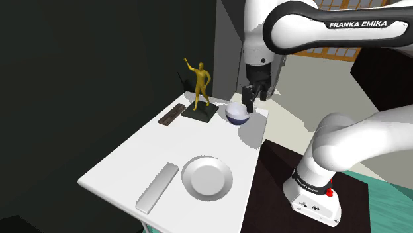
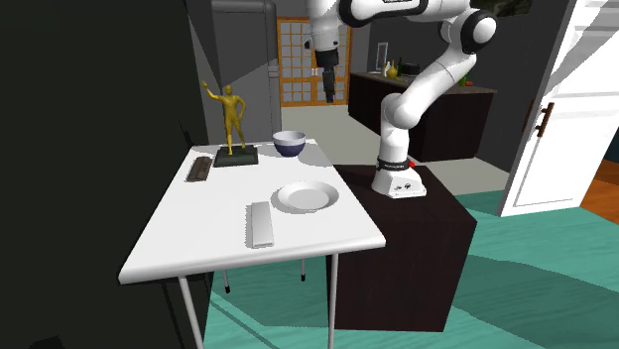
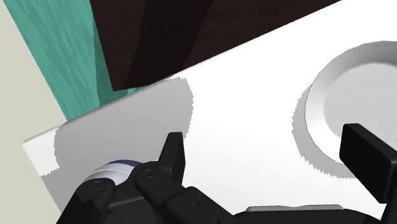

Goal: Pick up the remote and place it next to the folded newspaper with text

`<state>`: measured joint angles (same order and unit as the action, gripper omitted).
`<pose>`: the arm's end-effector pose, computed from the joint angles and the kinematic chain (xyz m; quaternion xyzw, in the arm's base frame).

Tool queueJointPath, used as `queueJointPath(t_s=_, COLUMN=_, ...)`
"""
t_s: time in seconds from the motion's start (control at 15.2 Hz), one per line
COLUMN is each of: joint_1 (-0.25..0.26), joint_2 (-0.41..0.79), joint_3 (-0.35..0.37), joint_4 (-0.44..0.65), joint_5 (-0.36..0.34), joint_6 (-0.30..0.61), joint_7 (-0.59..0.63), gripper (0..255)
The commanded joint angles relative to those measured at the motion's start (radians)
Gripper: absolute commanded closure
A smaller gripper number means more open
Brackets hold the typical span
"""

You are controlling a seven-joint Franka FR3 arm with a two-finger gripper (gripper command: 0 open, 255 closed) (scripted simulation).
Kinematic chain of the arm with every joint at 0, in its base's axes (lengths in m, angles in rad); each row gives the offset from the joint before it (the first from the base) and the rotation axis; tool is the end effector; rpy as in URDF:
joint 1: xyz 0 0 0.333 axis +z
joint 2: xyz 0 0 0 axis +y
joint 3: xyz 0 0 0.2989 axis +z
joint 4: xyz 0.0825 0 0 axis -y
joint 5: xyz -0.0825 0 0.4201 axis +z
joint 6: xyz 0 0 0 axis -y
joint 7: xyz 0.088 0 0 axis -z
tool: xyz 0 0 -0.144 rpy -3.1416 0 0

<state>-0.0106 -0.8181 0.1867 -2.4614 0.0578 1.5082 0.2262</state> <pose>0.3266 0.0690 0.4896 0.9949 -0.0591 -0.0639 0.0506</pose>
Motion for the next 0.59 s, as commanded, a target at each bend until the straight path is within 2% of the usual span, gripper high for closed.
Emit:
queueJointPath(t_s=0.0, joint_1=-0.001, joint_2=-0.003, joint_3=0.053, joint_4=-0.035, joint_5=0.053, joint_6=0.038, joint_7=0.100, gripper=0)
queueJointPath(t_s=0.53, joint_1=-0.016, joint_2=0.081, joint_3=0.277, joint_4=-0.087, joint_5=0.239, joint_6=0.218, joint_7=0.468, gripper=0)
